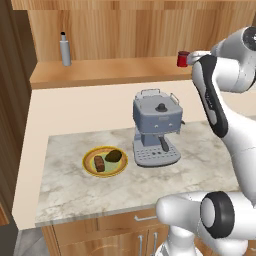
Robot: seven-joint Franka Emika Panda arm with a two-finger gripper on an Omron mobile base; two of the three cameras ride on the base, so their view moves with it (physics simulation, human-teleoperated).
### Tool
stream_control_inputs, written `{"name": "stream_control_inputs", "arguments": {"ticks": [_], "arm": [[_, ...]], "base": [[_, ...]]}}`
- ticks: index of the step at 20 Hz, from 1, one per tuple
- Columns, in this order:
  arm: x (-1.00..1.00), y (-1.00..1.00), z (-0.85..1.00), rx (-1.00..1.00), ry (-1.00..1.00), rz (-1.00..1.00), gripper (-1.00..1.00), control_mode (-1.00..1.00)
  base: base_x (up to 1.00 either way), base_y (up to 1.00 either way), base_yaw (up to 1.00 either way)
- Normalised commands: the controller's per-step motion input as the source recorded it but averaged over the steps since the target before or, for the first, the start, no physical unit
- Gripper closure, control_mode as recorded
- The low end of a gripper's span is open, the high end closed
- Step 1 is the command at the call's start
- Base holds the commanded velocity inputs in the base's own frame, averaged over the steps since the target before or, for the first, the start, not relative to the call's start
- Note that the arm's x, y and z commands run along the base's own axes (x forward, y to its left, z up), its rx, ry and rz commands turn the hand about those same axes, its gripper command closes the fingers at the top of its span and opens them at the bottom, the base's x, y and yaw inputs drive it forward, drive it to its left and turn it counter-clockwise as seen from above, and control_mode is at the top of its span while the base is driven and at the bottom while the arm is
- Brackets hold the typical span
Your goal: Pick the avocado and bread from the counter and place them on the plate. Then pick the jam from the cabinet and place it next to the plate. Lastly close the cabinet door.
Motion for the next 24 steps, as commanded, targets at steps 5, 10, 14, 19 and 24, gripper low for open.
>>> {"name": "stream_control_inputs", "arguments": {"ticks": [5, 10, 14, 19, 24], "arm": [[0.40, 0.00, 0.00, 0.00, 0.02, 0.00, -1.00, -1.00], [0.42, 0.00, 0.00, 0.00, 0.05, 0.00, -1.00, -1.00], [0.41, 0.00, 0.00, 0.00, 0.05, 0.03, -1.00, -1.00], [0.39, 0.00, 0.00, 0.00, 0.04, 0.06, -1.00, -1.00], [0.30, -0.01, -0.02, 0.00, 0.01, 0.05, -1.00, -1.00]], "base": [[0.00, 0.00, 0.00], [0.00, 0.00, 0.00], [0.00, 0.00, 0.00], [0.00, 0.00, 0.00], [0.00, 0.00, 0.00]]}}
